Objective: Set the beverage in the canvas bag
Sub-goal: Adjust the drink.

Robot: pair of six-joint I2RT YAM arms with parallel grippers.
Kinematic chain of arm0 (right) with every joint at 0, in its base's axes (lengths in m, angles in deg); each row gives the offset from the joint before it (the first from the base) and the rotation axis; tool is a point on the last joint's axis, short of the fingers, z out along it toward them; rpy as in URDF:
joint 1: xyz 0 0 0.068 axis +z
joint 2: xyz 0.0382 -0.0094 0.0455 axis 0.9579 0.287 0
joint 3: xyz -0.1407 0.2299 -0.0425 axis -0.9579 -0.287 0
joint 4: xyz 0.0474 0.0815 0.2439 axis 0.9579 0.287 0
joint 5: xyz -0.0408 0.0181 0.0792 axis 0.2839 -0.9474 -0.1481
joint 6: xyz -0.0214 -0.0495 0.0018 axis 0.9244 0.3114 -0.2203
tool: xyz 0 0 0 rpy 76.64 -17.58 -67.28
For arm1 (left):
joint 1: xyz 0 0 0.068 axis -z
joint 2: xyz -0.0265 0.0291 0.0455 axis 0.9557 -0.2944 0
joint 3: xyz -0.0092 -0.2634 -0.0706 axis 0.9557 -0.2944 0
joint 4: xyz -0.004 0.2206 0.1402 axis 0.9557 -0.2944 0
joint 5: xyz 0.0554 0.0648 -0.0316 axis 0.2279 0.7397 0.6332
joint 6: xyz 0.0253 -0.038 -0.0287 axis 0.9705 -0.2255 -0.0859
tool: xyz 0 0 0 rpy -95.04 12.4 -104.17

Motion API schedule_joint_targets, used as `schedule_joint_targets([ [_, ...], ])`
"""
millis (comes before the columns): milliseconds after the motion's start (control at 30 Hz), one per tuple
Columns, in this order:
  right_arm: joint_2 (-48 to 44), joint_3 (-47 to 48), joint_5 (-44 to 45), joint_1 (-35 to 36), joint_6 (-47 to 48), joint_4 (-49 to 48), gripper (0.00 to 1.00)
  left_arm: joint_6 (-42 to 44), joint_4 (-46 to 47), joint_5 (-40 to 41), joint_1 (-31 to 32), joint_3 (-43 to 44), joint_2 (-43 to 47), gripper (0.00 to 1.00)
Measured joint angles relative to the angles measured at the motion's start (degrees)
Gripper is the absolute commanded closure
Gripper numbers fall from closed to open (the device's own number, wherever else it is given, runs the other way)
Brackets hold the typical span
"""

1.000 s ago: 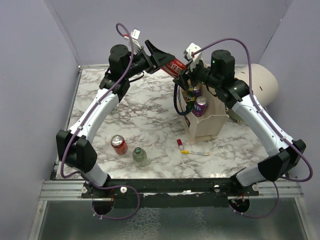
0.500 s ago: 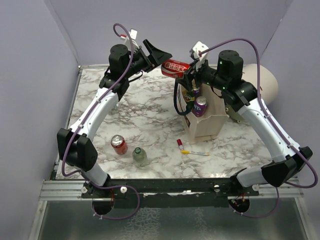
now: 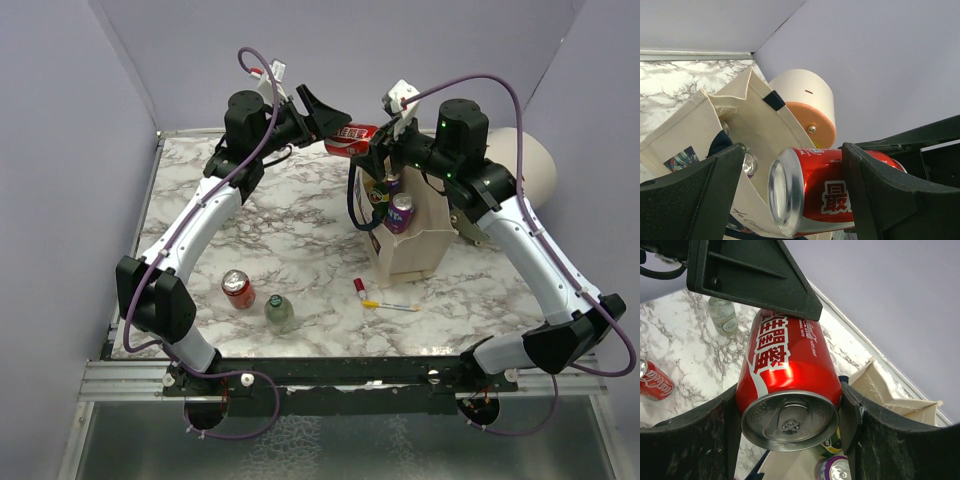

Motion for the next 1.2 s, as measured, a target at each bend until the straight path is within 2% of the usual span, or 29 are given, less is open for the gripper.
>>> schedule_joint_targets([
  [1000,0.1,2.8,-1.5,-3.7,-7.4,5.9,0.87,7.4,3.7,-0.3,5.2,1.4,-1.8,0.18],
  [1133,0.1,2.8,-0.3,-4.3,-6.0,6.3,0.89,10.6,3.5,-0.4,5.2,2.6,-2.2,0.17],
  [1200,-0.2,2.8,0.7,-4.6,-4.9,6.4,0.90,12.2,3.2,-0.6,5.2,3.3,-2.4,0.11],
])
